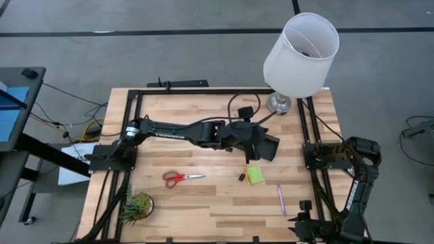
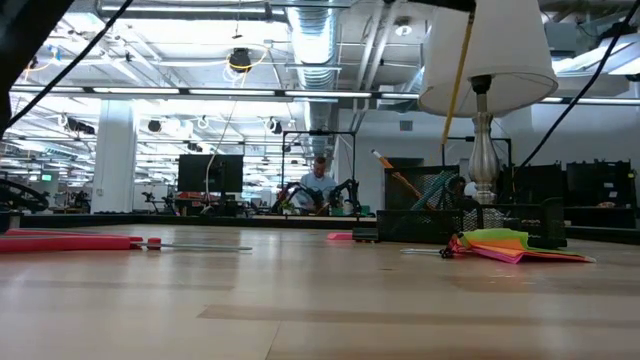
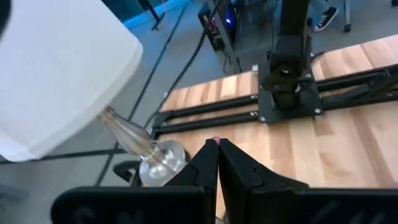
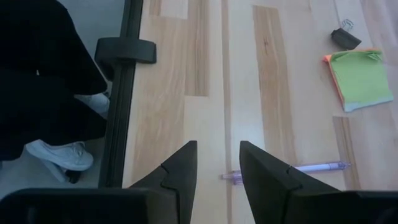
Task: Pick and place office supplies into organizer
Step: Put the yellow pencil into the desk organizer, then put the purple pen into the desk organizer
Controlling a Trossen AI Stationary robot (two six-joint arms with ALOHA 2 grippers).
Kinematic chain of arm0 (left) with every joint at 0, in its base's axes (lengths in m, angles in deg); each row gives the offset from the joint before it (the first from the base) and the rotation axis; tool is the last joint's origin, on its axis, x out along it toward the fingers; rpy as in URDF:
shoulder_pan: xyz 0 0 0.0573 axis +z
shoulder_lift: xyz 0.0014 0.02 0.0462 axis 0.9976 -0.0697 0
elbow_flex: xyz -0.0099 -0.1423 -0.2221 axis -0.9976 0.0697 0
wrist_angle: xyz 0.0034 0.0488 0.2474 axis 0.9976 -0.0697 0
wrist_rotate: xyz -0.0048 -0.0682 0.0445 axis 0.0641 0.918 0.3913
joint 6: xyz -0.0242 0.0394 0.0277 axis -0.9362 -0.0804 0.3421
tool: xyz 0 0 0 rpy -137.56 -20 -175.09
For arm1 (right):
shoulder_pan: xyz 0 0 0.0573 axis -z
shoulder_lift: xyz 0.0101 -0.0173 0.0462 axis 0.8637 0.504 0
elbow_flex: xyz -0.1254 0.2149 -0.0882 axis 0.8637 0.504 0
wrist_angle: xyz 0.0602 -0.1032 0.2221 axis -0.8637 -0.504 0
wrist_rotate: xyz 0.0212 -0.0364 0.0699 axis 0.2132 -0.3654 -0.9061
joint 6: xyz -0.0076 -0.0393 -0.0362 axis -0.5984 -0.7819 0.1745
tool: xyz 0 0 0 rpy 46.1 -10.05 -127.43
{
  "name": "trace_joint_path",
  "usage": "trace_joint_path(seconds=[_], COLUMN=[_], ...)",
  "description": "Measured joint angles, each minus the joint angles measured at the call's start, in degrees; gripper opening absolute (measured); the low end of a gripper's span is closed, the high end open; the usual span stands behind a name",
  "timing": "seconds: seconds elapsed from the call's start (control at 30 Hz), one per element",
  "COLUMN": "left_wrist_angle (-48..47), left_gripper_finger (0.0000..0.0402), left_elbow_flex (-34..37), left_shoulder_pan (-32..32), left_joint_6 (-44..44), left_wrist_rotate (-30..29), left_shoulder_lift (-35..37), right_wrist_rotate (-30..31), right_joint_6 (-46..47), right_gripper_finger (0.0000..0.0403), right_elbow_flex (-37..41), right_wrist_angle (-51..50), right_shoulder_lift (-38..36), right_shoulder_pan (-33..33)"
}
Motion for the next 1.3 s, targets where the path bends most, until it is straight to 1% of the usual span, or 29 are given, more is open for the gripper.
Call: trace_joint_path(seconds=[0.17,0.23,0.3,0.4,0.53,0.6,0.7,0.87,1.0,1.13,1.2,1.3], left_wrist_angle=[-4.10,-5.82,-5.46,-6.04,-5.61,-5.83,-6.07,-5.99,-7.15,-9.06,-7.89,-8.43], left_gripper_finger=[0.0000,0.0000,0.0000,0.0000,0.0000,0.0000,0.0000,0.0003,0.0026,0.0065,0.0086,0.0112], left_elbow_flex=[0.01,0.11,0.02,0.04,0.09,0.11,0.11,0.11,0.11,0.13,0.09,0.11], left_shoulder_pan=[0.42,0.91,1.40,2.32,4.11,5.01,5.80,5.88,6.11,6.20,6.14,6.00], left_joint_6=[-6.22,-7.33,-8.31,-8.72,-9.21,-10.83,-12.81,-11.57,-10.37,-10.93,-12.14,-13.09], left_wrist_rotate=[-0.10,-0.01,0.11,0.14,2.64,3.19,3.61,4.49,5.09,4.93,4.43,4.04], left_shoulder_lift=[-0.67,-0.99,-1.57,-2.78,-5.70,-6.56,-6.88,-6.83,-6.98,-7.96,-8.49,-8.71], right_wrist_rotate=[0.00,0.00,0.02,0.02,0.00,0.02,0.00,-0.02,-0.02,0.02,0.02,0.03], right_joint_6=[0.00,0.00,0.01,0.02,0.02,0.02,0.01,0.00,-0.02,-0.04,-0.22,-2.80], right_gripper_finger=[0.0114,0.0114,0.0114,0.0114,0.0114,0.0114,0.0114,0.0114,0.0114,0.0114,0.0114,0.0114], right_elbow_flex=[-0.01,-0.01,-0.03,-0.03,-0.03,-0.03,-0.03,-0.03,-0.03,-0.03,-0.03,-0.05], right_wrist_angle=[0.14,0.14,0.14,0.16,0.18,0.21,0.22,0.15,0.07,-0.06,-0.08,-0.05], right_shoulder_lift=[0.00,0.00,-0.01,-0.02,-0.02,-0.04,-0.04,-0.04,-0.04,-0.04,-0.04,-0.07], right_shoulder_pan=[0.02,0.02,0.02,0.02,0.02,0.02,0.02,0.02,0.02,0.04,0.36,0.95])
